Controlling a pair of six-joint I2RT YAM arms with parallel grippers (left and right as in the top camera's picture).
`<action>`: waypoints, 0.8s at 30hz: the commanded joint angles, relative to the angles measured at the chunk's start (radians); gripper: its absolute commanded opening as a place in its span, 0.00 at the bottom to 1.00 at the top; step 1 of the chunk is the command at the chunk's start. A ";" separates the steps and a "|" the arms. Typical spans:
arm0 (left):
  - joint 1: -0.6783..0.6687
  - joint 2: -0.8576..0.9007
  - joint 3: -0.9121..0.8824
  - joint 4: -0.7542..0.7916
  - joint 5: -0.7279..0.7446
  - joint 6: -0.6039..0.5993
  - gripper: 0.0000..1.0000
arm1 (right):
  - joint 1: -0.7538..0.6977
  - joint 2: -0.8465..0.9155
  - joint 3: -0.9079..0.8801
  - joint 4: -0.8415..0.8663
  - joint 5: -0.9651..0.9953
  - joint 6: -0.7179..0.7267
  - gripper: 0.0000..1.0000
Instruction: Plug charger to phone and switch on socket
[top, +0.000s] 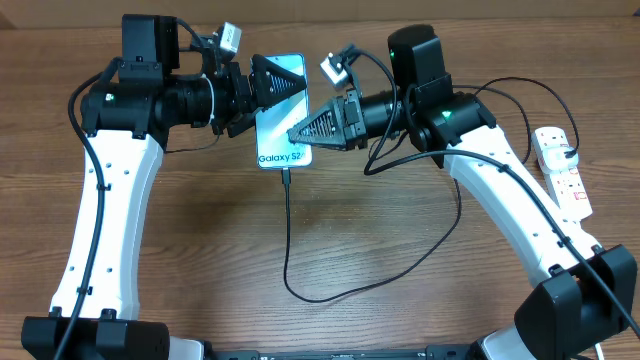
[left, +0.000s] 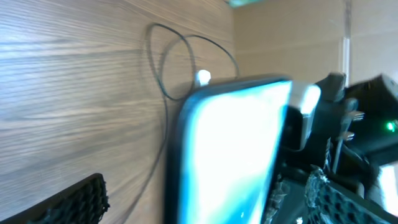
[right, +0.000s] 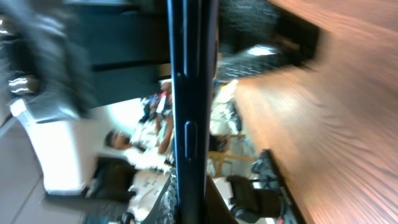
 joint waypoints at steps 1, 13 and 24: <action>0.013 -0.013 0.004 0.001 -0.102 -0.002 0.97 | 0.005 -0.007 0.009 -0.097 0.198 -0.123 0.04; 0.072 -0.013 0.004 -0.148 -0.689 0.009 1.00 | 0.011 0.048 -0.031 -0.327 0.724 -0.256 0.04; 0.072 -0.013 0.004 -0.180 -1.082 0.008 0.99 | 0.072 0.243 -0.098 -0.148 0.771 -0.239 0.04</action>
